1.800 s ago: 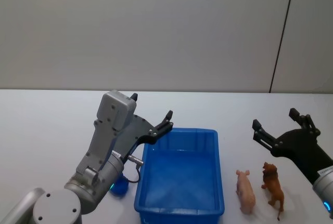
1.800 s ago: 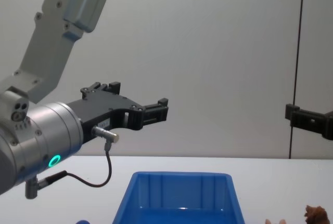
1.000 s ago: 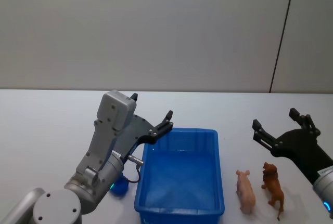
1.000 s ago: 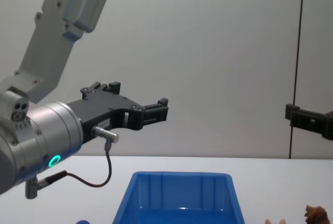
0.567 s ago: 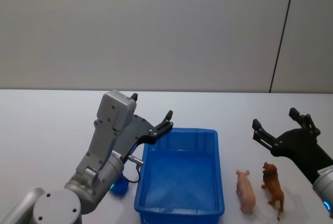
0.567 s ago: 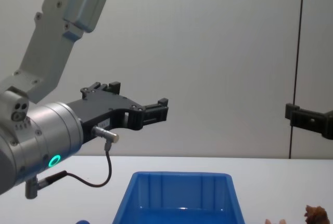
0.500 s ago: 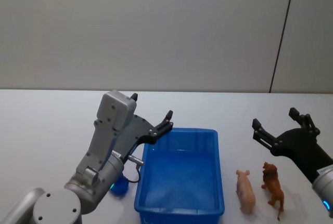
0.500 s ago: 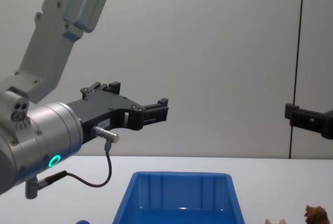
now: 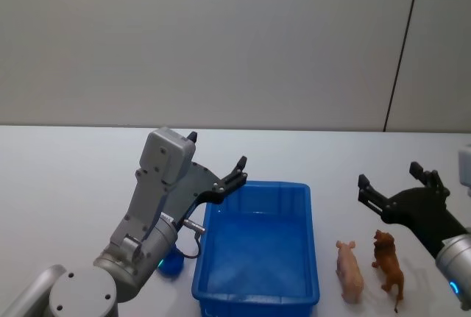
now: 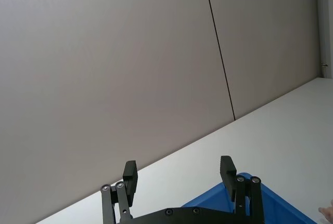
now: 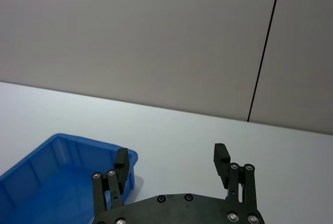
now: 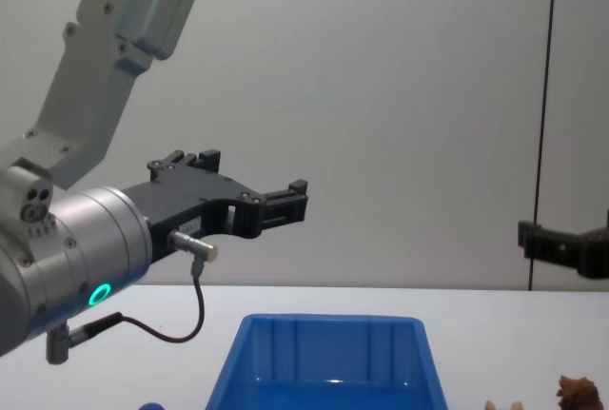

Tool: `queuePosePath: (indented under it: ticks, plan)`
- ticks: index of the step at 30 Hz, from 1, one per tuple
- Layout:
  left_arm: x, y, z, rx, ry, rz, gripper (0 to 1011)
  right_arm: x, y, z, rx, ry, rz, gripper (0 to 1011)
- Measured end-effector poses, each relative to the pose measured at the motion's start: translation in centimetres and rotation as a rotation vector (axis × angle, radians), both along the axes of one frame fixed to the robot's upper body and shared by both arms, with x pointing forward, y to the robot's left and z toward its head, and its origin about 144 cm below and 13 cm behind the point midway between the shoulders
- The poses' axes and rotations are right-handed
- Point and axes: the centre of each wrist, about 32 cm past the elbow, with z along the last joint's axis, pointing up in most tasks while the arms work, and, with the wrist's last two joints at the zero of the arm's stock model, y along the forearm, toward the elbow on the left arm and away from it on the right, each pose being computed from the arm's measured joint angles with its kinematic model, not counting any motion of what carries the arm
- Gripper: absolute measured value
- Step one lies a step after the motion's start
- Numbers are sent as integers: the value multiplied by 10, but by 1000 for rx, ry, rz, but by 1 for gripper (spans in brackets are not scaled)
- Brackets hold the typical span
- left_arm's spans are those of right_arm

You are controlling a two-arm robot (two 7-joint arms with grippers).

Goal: Pick up the two dolls from the table and place them into the box.

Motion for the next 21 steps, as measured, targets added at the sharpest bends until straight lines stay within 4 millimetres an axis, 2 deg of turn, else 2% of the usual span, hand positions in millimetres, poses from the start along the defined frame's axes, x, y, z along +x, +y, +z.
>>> queuePosePath:
  ticks: [21]
  plan:
    - [0,0,0,0,0,0,1001,-7,10,-12,-48,194,-113,1001]
